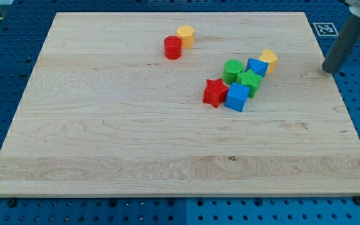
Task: Move the yellow heart to the parallel right of the red circle
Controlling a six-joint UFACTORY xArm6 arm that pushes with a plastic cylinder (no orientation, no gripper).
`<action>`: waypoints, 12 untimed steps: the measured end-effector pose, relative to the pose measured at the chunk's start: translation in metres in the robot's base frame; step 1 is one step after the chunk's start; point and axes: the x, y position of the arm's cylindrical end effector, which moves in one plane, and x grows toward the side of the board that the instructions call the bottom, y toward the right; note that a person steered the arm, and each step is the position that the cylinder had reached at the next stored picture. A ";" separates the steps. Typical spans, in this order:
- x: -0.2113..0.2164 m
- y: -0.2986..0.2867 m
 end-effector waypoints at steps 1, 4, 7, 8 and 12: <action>0.009 -0.047; -0.018 -0.162; -0.025 -0.119; -0.026 -0.145; -0.044 -0.088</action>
